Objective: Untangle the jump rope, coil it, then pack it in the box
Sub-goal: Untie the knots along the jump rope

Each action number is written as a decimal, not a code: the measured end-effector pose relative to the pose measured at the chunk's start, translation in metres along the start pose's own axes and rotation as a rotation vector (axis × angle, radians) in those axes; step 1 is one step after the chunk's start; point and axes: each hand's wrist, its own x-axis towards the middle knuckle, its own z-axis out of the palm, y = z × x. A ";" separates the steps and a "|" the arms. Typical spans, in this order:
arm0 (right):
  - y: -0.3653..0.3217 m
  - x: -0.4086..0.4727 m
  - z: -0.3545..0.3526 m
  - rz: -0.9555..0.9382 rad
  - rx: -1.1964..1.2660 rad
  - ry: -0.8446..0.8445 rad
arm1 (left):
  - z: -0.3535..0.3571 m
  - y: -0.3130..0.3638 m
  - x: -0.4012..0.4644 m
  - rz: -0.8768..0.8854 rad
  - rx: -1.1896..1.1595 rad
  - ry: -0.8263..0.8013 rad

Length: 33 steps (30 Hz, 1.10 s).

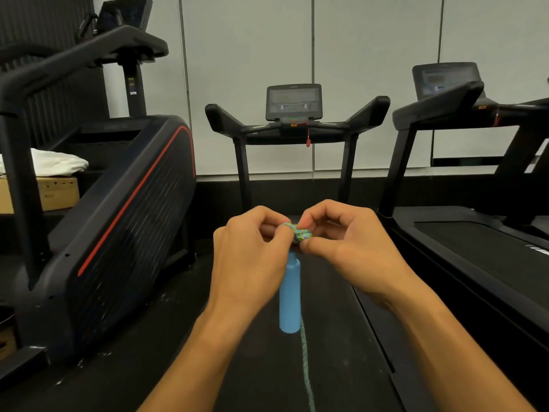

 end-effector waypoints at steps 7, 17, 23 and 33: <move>0.001 0.001 0.006 0.011 -0.029 -0.027 | 0.007 -0.014 0.001 -0.198 -0.199 0.072; 0.005 0.004 0.006 0.043 0.170 0.054 | -0.002 -0.010 0.009 -0.361 -0.646 -0.320; 0.002 0.004 0.004 0.052 0.208 0.050 | -0.006 -0.011 0.007 -0.301 -0.825 -0.383; 0.003 0.006 0.008 0.066 0.185 0.155 | 0.003 -0.017 0.006 -0.030 -0.418 -0.254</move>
